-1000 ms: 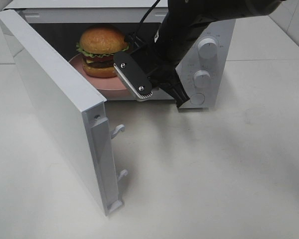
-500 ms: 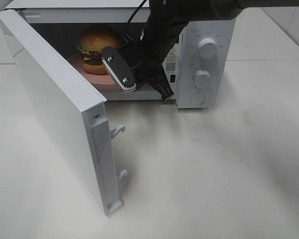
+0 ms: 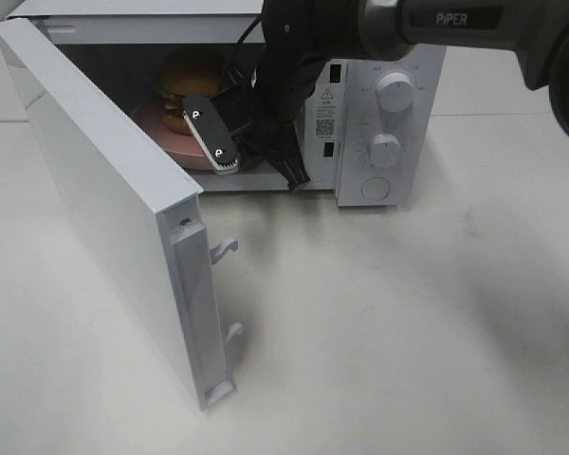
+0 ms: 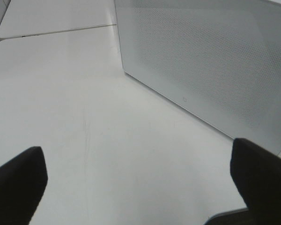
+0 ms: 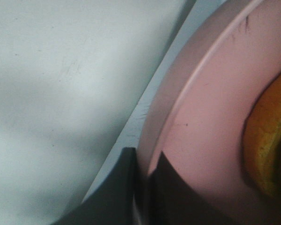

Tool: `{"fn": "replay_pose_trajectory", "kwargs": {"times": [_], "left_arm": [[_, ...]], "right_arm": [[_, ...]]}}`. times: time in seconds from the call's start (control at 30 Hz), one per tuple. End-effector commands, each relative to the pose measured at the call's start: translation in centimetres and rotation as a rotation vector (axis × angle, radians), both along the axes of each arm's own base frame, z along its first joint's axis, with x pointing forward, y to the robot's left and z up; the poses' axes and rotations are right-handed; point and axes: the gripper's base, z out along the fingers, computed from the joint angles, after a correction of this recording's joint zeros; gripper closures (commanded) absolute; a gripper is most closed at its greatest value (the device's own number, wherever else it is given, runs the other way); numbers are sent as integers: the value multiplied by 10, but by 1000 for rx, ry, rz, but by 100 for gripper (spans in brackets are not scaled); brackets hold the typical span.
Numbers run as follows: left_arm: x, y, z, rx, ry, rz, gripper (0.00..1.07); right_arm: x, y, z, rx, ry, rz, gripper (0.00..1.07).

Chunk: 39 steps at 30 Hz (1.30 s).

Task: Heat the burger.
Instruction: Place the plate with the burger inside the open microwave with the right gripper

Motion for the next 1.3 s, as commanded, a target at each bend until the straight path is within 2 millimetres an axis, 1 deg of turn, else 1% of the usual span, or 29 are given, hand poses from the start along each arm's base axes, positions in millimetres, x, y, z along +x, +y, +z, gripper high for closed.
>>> {"fn": "replay_pose_trajectory", "kwargs": {"times": [0.03,0.2,0.27,0.3,0.33,0.37,0.43,0.47,0.5,0.53,0.57,0.6,0.63,0.67,0.7,0.73,0.77,0.97,1.07,1.13,1.17,1.23,1.3], "left_arm": [[0,0,0,-4,-7,-4,7],[0,0,0,-4,-7,-4,7],[0,0,0,-4,-7,-4,7],[0,0,0,-4,-7,-4,7],[0,0,0,-4,-7,-4,7],[0,0,0,-4,-7,-4,7],[0,0,0,-4,-7,-4,7],[0,0,0,-4,-7,-4,7],[0,0,0,-4,-7,-4,7],[0,0,0,-4,-7,-4,7],[0,0,0,-4,-7,-4,7],[0,0,0,-4,-7,-4,7],[0,0,0,-4,-7,-4,7],[0,0,0,-4,-7,-4,7],[0,0,0,-4,-7,-4,7],[0,0,0,-4,-7,-4,7],[0,0,0,-4,-7,-4,7],[0,0,0,-4,-7,-4,7],[0,0,0,-4,-7,-4,7],[0,0,0,-4,-7,-4,7],[0,0,0,-4,-7,-4,7],[0,0,0,-4,-7,-4,7],[0,0,0,-4,-7,-4,7]], "right_arm": [[9,5,13,50,-75,-12,107],[17,8,6,55,-92,-13,105],[22,7,3,63,-99,-22,102],[22,7,3,63,-99,-22,102],[24,8,-1,78,-106,-36,98],[24,8,-1,78,-106,-36,98],[28,6,-5,100,-104,-73,90],[28,6,-5,100,-104,-73,90],[28,6,-8,97,-100,-73,84],[28,6,-8,97,-100,-73,84],[28,7,-9,98,-97,-74,77],[28,7,-9,105,-92,-77,73],[28,7,-9,105,-92,-77,73],[27,8,-9,116,-84,-82,66],[27,8,-9,116,-84,-82,66],[27,8,-9,116,-83,-83,62],[27,7,-8,116,-82,-86,60],[24,7,-6,140,-41,-137,57],[21,7,-2,156,-6,-158,55],[16,8,6,177,1,-165,52],[16,8,6,177,1,-165,52],[9,5,6,177,26,-171,49],[6,3,5,170,35,-172,48]]}}
